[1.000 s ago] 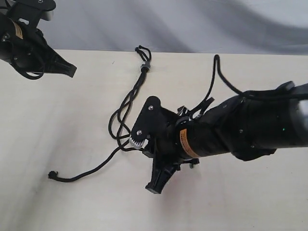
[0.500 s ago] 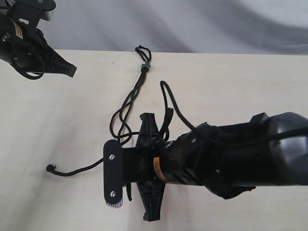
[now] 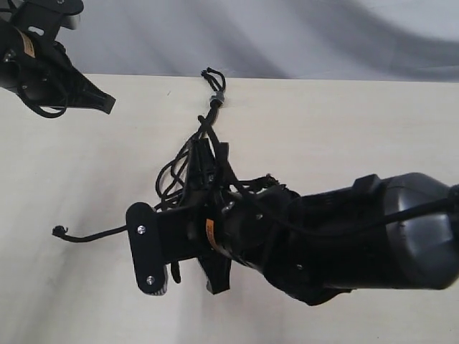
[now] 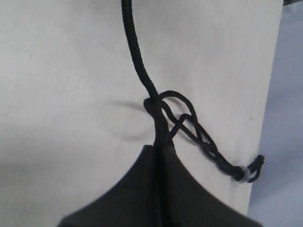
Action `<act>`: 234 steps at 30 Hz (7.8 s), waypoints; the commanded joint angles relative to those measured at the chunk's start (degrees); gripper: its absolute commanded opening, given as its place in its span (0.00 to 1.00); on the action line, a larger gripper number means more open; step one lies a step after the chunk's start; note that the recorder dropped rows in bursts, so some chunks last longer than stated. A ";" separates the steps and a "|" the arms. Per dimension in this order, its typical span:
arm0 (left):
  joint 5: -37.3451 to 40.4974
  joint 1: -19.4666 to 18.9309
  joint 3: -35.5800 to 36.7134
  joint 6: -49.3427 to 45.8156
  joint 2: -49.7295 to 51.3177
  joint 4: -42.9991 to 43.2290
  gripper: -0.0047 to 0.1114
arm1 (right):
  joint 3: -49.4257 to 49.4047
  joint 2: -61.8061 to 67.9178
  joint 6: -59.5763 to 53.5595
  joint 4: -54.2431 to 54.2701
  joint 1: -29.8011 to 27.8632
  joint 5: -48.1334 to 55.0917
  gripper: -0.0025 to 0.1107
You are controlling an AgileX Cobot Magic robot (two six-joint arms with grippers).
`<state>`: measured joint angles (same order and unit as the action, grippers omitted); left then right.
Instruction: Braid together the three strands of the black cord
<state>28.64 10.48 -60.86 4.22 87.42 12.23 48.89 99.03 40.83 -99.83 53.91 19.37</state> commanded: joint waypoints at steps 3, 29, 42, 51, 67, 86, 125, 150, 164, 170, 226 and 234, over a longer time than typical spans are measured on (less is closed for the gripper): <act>-0.43 -0.07 0.36 0.08 -0.22 -0.72 0.04 | 3.41 5.27 -4.54 -0.11 -1.40 0.78 0.02; -0.15 -0.07 0.36 0.19 -0.22 -0.49 0.04 | 15.78 19.16 -19.04 6.39 -19.89 -24.06 0.02; -0.15 -0.07 0.36 0.08 -0.22 -0.49 0.04 | 15.74 21.16 0.94 -0.11 -21.97 -39.08 0.02; 0.01 -0.07 0.36 0.08 -0.22 -0.49 0.04 | 15.61 21.04 14.04 -0.11 -22.06 -53.79 0.02; 0.04 -0.07 0.36 0.08 -0.22 -0.59 0.04 | 3.19 10.85 19.77 -0.11 -22.44 -53.72 0.02; 0.27 -0.07 0.36 0.20 -0.22 -1.07 0.04 | -0.95 8.41 23.59 -0.11 -22.44 -37.64 0.02; -26.47 5.00 23.64 -3.13 -31.99 -11.01 0.04 | -9.01 -46.19 34.62 17.47 -22.45 0.54 0.03; -26.40 -1.57 43.94 -3.68 -72.06 -9.67 0.04 | -9.16 -48.10 34.62 17.58 -22.45 0.14 0.03; -28.04 -14.51 60.86 -1.56 -87.42 -10.15 0.04 | -9.16 -48.10 34.62 17.44 -22.45 0.09 0.03; -25.71 -14.51 60.86 -1.56 -87.42 -11.04 0.04 | -9.16 -48.10 34.62 17.44 -22.45 0.09 0.03; -25.71 -14.51 60.86 -1.56 -87.42 -11.04 0.04 | -40.77 -71.44 -28.89 102.63 -30.68 -26.11 0.03; -25.71 -14.51 60.86 -1.56 -87.42 -11.04 0.04 | -45.97 -97.21 -27.11 102.52 -54.80 -15.10 0.03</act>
<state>2.94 -3.92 -0.23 2.05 0.23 1.93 3.09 4.60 13.62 2.74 0.77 0.81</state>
